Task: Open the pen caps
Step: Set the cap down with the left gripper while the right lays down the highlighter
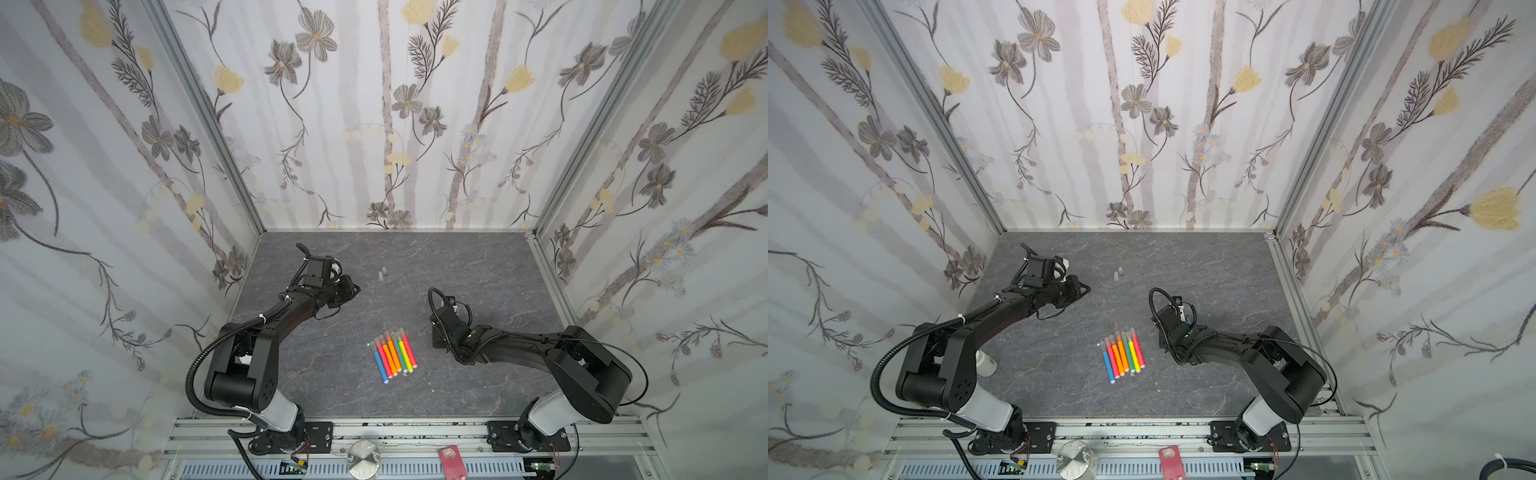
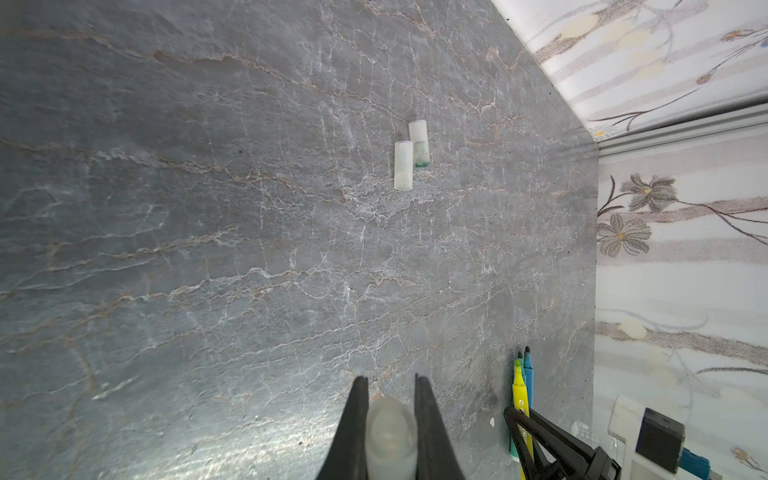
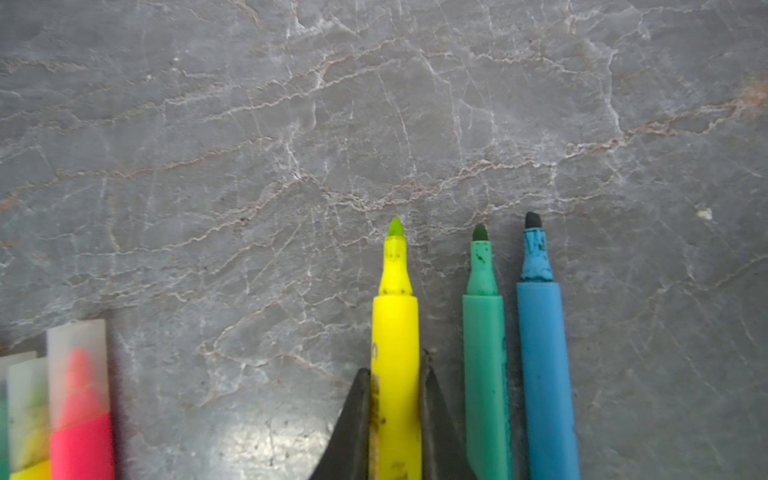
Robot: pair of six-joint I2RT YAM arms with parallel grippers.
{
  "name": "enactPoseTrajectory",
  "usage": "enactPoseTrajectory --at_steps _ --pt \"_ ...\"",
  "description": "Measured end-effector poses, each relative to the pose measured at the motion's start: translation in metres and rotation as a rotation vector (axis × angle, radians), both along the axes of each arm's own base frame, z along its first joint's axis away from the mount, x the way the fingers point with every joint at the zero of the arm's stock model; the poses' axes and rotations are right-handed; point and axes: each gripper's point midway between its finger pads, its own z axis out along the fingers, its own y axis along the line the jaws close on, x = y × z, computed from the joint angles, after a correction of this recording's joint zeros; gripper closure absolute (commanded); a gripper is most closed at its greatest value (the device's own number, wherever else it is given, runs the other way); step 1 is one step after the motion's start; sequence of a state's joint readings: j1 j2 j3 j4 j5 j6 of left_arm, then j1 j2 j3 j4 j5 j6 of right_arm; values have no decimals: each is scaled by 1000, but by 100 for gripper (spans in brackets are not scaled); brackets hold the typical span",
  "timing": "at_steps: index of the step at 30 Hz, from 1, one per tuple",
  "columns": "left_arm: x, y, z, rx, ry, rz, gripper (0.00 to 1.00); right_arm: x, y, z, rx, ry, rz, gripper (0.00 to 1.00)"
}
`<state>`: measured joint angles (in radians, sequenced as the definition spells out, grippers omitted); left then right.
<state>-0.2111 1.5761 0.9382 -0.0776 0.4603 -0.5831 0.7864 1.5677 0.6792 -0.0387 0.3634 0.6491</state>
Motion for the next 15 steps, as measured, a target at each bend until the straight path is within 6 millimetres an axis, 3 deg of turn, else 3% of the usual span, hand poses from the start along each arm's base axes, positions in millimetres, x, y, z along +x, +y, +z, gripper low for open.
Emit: enactPoseTrajectory --at_steps 15 --pt "7 -1 -9 0 7 0 100 8 -1 -10 -41 -21 -26 80"
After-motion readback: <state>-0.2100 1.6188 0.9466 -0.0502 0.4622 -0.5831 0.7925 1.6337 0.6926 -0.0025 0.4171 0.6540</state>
